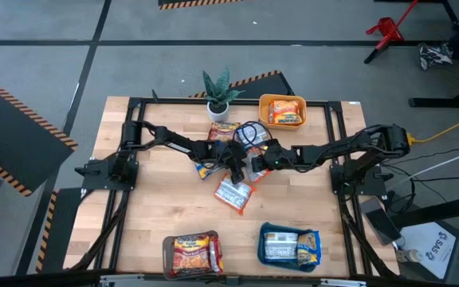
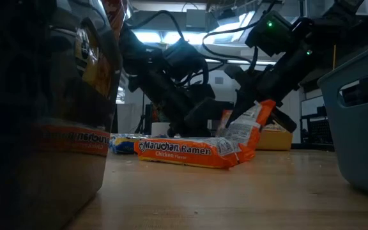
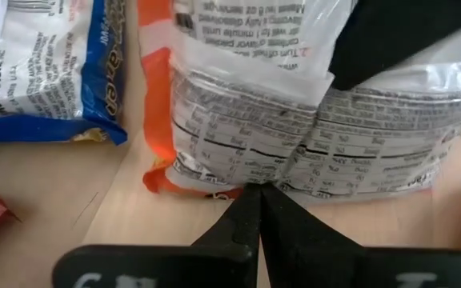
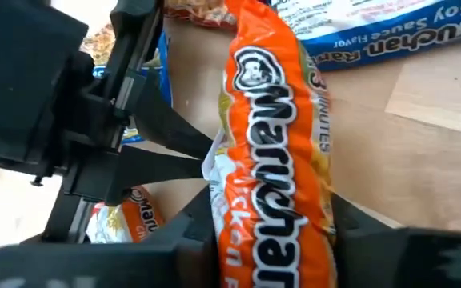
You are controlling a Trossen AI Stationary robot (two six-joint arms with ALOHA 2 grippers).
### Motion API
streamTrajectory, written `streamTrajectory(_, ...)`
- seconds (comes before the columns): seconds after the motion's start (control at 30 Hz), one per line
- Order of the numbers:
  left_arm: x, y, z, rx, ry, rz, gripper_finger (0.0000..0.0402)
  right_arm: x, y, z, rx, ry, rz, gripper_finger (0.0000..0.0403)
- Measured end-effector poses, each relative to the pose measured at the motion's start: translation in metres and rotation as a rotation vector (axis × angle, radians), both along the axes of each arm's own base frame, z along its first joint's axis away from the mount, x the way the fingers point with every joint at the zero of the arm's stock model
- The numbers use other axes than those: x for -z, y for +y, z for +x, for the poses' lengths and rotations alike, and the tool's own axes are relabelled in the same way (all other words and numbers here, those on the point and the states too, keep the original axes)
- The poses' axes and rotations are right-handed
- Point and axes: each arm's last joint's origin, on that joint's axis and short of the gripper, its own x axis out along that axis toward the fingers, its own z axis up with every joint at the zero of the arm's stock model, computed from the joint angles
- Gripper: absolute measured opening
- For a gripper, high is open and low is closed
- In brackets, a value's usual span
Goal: Sort Maruchan noodles
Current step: Put the orange noodle pack into the yellow bin
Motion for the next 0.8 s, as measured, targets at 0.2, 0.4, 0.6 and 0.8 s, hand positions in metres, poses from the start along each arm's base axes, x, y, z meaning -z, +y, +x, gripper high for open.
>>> streamTrajectory(0.2, -0.015, -0.001, -0.005, 0.021, 0.02, 0.019, 0.0, -0.001, 0.002, 0.0, -0.031, -0.002, 0.02, 0.0097)
streamTrajectory(0.4, -0.044, -0.002, -0.019, 0.035, 0.069, 0.019, 0.0, -0.012, 0.002, -0.004, -0.049, -0.028, -0.01, 0.0097)
streamTrajectory(0.6, -0.077, -0.007, -0.034, 0.053, 0.077, 0.023, 0.0, -0.037, -0.002, -0.009, -0.181, -0.048, -0.181, 0.0097)
streamTrajectory(0.8, -0.113, -0.017, -0.047, 0.083, 0.027, 0.031, 0.0, -0.084, -0.02, -0.003, -0.401, 0.153, -0.55, 0.0097)
